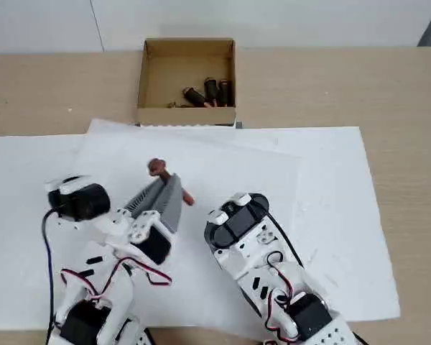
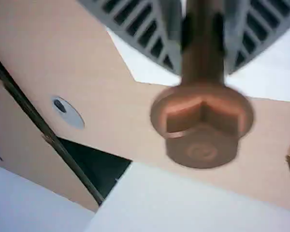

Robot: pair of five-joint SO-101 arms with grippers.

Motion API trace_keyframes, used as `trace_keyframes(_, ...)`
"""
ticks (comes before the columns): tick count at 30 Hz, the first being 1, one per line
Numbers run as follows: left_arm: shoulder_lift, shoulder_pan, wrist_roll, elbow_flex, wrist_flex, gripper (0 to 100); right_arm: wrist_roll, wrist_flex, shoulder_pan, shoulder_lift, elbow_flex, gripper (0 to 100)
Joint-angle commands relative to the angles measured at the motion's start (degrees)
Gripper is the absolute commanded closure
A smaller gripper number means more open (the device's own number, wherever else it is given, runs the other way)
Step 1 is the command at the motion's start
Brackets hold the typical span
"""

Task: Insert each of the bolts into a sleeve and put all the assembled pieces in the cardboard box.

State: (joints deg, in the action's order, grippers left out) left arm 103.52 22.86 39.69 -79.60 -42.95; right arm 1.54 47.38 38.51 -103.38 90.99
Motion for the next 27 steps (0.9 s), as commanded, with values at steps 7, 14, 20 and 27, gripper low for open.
trace_keyframes(7,0.44,4.48,0.26,-3.65,2.20,100,0.44,-6.02,4.53,-0.57,-0.79,99.5)
trace_keyframes(14,0.44,4.48,0.26,-4.79,2.20,100,0.53,-7.34,5.32,-0.57,-0.97,99.5)
trace_keyframes(20,0.44,4.57,0.26,-5.58,1.85,100,0.62,-7.34,5.49,-0.57,-2.46,99.5)
trace_keyframes(27,0.44,13.54,-5.01,-6.64,-3.08,100,4.66,-7.34,5.49,-0.48,-2.81,99.5)
